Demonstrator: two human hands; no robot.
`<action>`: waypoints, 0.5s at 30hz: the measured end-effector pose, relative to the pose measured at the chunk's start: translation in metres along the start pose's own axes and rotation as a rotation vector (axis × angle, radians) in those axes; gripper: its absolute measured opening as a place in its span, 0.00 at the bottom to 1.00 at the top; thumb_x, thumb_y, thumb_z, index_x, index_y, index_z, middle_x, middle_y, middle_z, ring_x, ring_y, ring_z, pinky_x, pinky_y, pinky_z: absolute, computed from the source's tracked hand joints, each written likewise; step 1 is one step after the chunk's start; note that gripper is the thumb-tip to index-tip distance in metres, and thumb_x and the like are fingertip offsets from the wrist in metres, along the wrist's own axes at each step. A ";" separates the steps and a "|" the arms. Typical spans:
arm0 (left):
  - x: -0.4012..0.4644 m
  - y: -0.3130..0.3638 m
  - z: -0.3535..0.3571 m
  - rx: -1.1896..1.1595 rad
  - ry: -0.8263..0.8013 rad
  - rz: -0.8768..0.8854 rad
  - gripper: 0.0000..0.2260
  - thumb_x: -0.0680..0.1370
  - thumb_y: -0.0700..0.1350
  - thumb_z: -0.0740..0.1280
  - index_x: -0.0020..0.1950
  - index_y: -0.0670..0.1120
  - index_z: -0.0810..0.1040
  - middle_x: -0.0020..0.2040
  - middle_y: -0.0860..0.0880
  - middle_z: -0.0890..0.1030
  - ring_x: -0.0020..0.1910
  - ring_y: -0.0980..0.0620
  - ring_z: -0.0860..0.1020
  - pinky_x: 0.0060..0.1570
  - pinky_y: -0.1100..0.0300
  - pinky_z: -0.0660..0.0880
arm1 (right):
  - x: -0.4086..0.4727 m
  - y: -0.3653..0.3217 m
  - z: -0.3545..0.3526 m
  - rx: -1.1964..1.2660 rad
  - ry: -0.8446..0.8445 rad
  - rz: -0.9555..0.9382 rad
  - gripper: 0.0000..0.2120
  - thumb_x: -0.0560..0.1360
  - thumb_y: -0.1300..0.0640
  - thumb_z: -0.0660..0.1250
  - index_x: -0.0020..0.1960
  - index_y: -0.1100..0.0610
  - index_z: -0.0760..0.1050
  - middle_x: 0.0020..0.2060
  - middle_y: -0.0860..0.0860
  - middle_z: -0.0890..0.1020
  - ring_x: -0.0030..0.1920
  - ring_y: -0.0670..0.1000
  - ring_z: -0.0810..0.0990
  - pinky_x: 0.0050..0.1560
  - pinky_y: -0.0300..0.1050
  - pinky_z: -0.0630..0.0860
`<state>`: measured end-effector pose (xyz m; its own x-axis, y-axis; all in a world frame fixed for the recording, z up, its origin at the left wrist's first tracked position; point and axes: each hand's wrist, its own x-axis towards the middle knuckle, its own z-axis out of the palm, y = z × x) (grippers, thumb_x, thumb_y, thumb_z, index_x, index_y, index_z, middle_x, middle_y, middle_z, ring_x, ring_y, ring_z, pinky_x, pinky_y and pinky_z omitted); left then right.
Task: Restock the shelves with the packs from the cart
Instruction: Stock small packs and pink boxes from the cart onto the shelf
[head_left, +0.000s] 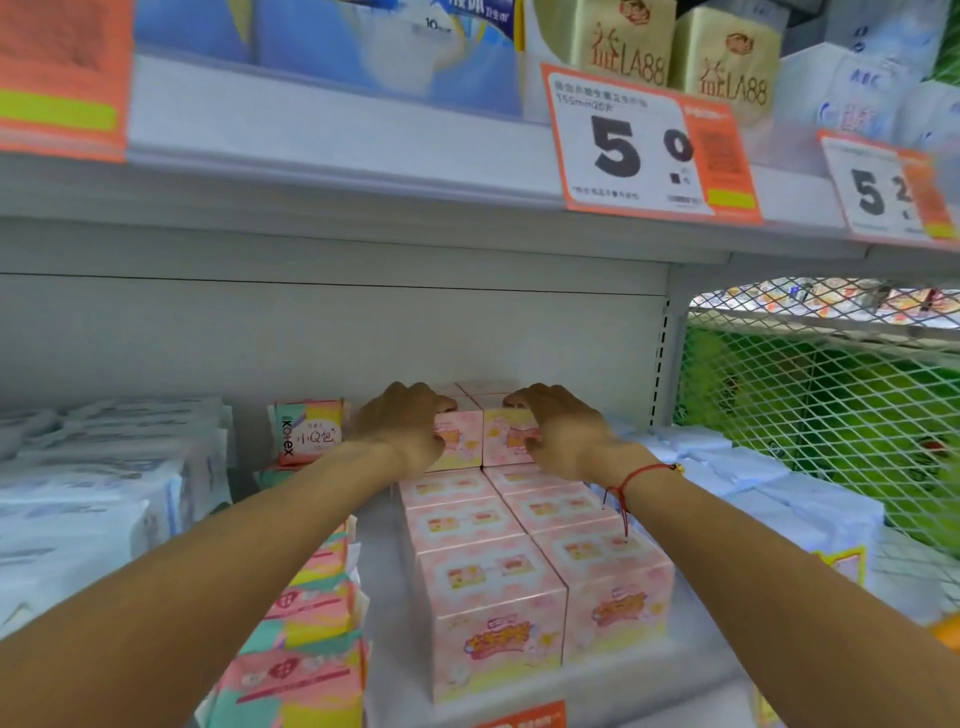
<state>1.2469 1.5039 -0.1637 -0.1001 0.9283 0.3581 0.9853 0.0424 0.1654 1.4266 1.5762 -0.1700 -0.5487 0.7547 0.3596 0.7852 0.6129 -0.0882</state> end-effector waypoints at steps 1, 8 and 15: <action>0.000 0.000 0.001 0.003 -0.009 0.000 0.21 0.75 0.44 0.64 0.67 0.59 0.72 0.62 0.49 0.75 0.58 0.46 0.74 0.50 0.54 0.77 | -0.001 0.000 -0.001 -0.001 -0.019 -0.001 0.26 0.76 0.59 0.62 0.72 0.50 0.62 0.69 0.49 0.67 0.68 0.52 0.65 0.62 0.44 0.67; 0.003 -0.001 -0.002 0.001 -0.086 0.022 0.22 0.76 0.43 0.63 0.70 0.54 0.69 0.67 0.47 0.71 0.66 0.46 0.67 0.60 0.51 0.72 | -0.004 0.000 -0.003 0.041 -0.081 -0.001 0.31 0.75 0.61 0.62 0.75 0.50 0.57 0.74 0.49 0.62 0.72 0.52 0.61 0.69 0.43 0.63; 0.010 -0.003 -0.004 -0.033 -0.180 0.022 0.25 0.78 0.40 0.61 0.74 0.53 0.63 0.71 0.47 0.67 0.69 0.46 0.65 0.65 0.51 0.69 | -0.002 0.002 -0.001 -0.126 -0.045 0.001 0.31 0.75 0.58 0.61 0.76 0.47 0.56 0.76 0.48 0.54 0.76 0.52 0.48 0.75 0.50 0.48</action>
<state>1.2425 1.5116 -0.1568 -0.0495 0.9801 0.1921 0.9815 0.0122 0.1909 1.4295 1.5758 -0.1697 -0.5583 0.7666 0.3171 0.8138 0.5803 0.0299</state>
